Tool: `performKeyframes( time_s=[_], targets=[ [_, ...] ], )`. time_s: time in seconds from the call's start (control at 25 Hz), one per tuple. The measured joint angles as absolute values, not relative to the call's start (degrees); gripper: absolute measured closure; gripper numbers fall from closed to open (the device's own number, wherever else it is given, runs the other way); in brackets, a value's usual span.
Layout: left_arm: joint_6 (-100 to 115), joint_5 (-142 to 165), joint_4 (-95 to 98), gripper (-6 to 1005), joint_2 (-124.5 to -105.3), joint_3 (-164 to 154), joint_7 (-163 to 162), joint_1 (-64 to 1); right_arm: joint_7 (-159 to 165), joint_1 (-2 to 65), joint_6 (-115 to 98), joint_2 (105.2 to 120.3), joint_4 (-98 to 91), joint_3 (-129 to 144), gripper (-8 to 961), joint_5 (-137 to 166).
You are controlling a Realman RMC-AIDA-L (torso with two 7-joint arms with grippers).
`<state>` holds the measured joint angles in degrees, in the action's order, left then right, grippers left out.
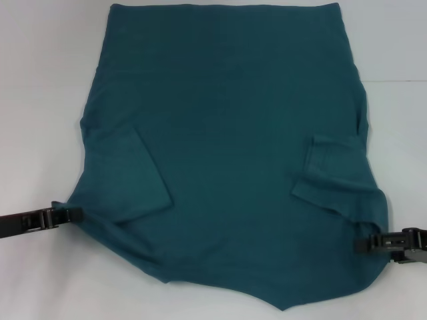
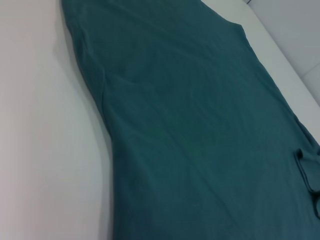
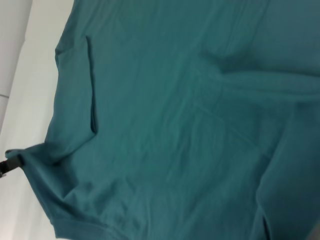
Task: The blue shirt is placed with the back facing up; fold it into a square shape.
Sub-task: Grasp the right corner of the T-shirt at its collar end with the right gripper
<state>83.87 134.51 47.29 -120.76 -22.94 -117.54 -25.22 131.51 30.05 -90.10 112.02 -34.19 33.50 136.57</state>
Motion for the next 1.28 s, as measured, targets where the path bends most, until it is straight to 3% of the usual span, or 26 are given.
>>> performKeyframes(
  time_s=[0.72, 1.04, 1.28],
  targets=[
    [83.46, 134.46, 47.29, 986, -120.67, -22.94, -117.59, -25.56, 129.32, 28.96, -90.55, 111.87, -34.11, 29.71, 72, 136.4],
    [83.48, 134.46, 47.28, 979, -120.67, -22.94, -117.59, -25.75, 128.46, 28.72, -90.54, 112.03, -33.74, 30.05, 314, 136.43],
    [83.5, 134.46, 47.29, 975, -120.67, -22.94, -117.59, -25.75, 128.4, 28.02, -90.15, 112.18, -34.01, 29.61, 580, 136.41]
  ],
)
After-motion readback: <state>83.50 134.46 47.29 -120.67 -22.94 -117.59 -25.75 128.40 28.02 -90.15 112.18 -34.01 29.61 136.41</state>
